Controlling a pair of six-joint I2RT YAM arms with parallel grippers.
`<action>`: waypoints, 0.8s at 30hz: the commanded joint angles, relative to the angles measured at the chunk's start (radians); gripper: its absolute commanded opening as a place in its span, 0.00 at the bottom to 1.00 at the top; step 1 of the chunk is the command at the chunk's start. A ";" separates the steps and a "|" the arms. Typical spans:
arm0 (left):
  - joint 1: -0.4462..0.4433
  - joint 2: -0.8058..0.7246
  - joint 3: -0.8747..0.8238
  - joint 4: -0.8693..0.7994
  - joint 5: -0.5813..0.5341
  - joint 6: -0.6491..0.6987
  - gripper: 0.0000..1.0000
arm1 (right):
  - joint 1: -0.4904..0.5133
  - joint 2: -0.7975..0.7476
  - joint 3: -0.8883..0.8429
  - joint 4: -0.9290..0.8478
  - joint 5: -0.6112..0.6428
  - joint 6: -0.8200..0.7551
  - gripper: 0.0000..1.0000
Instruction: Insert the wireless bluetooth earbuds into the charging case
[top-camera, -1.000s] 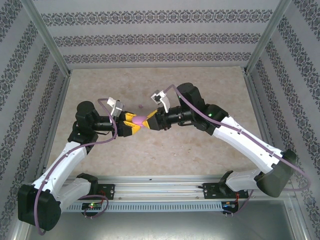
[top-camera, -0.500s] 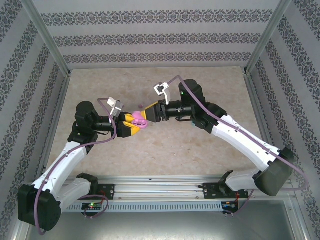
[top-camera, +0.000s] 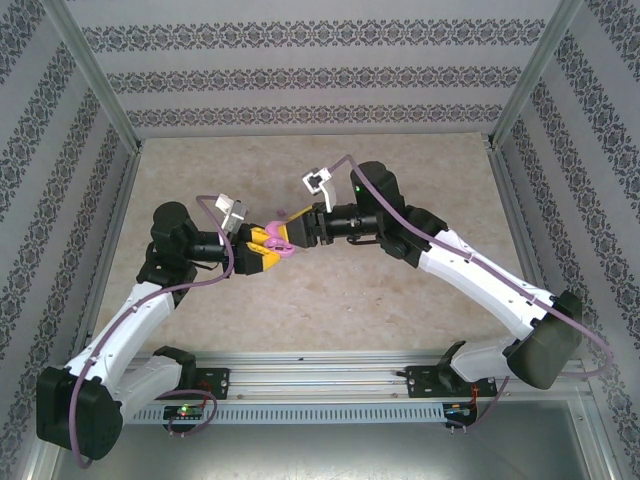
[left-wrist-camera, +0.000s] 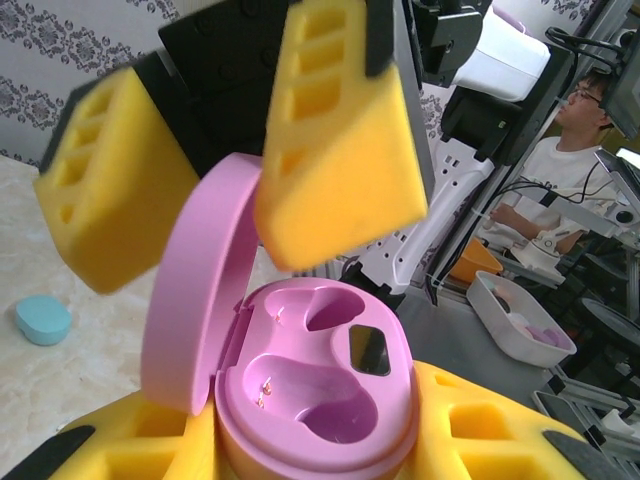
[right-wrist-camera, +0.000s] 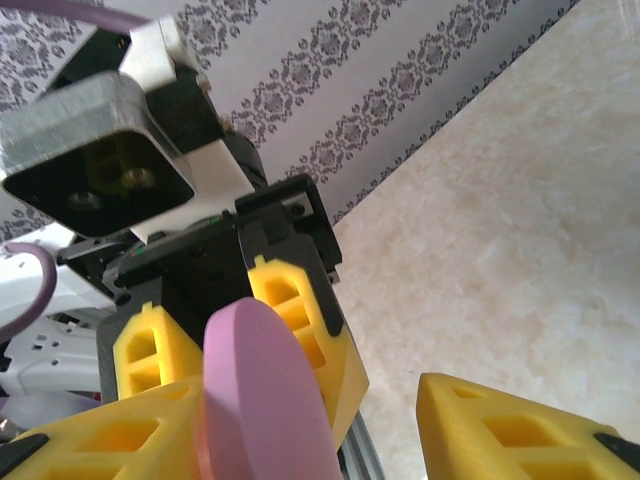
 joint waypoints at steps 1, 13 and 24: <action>-0.010 -0.001 0.056 0.064 0.005 -0.006 0.09 | 0.010 0.014 -0.032 -0.020 0.044 -0.045 0.51; -0.004 -0.022 0.003 -0.110 -0.080 0.175 0.09 | 0.010 0.067 0.033 -0.032 0.029 -0.072 0.62; 0.024 -0.007 -0.030 -0.085 -0.085 0.171 0.09 | 0.009 0.034 0.043 -0.075 0.065 -0.068 0.68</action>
